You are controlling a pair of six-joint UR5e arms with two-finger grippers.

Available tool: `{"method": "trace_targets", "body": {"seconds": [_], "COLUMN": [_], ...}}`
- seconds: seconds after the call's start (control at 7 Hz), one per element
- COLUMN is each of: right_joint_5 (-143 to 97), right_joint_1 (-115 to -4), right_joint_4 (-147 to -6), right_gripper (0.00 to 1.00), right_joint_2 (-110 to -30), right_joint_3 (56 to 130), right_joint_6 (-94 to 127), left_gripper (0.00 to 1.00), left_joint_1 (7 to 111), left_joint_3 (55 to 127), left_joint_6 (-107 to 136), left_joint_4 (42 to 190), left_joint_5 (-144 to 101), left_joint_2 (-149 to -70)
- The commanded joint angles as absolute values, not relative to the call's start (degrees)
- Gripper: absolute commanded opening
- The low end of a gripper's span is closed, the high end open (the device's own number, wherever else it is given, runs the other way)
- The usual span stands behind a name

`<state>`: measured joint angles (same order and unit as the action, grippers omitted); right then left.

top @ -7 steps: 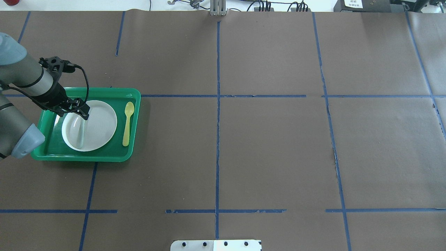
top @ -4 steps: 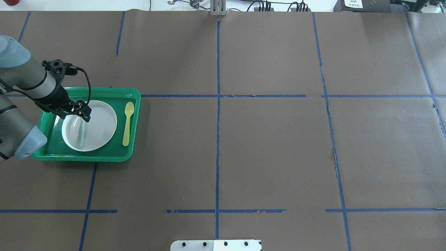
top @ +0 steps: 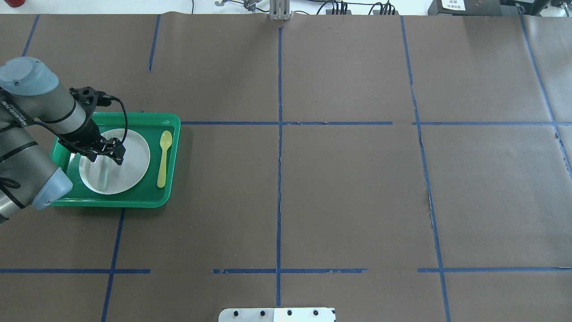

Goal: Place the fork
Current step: 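Close the left gripper on the white fork's handle, then lift the fork and carry it off the plate toward the tray edge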

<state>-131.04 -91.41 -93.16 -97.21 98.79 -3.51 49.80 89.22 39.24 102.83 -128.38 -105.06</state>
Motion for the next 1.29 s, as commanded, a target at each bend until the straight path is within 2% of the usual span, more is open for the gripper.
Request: {"method": "trace_targets", "body": {"seconds": [0.0,0.14,0.29,0.43,1.14], "right_joint_5": [-131.0,-131.0,-131.0,-131.0,-131.0], "right_joint_1": [-91.4,-91.4,-91.4,-91.4,-91.4], "right_joint_4": [-93.2,-93.2,-93.2,-93.2,-93.2], "right_gripper": [1.0,1.0,1.0,1.0,1.0], "right_joint_2": [-97.2,-97.2,-97.2,-97.2,-97.2], "right_joint_3": [98.8,98.8,98.8,98.8,98.8], "right_joint_6": [-3.5,-3.5,-3.5,-3.5,-3.4], "left_gripper": [0.37,0.33,0.09,0.0,0.0], "left_joint_1": [49.7,49.7,49.7,49.7,58.9], "left_joint_3": [88.4,88.2,88.3,88.7,94.2], "left_joint_6": [38.8,38.7,38.7,38.7,37.2], "left_joint_4": [102.8,102.8,102.8,102.8,102.4], "left_joint_5": [-128.4,-128.4,-128.4,-128.4,-131.6], "left_joint_2": [-105.0,-105.0,-105.0,-104.8,-102.6]}}
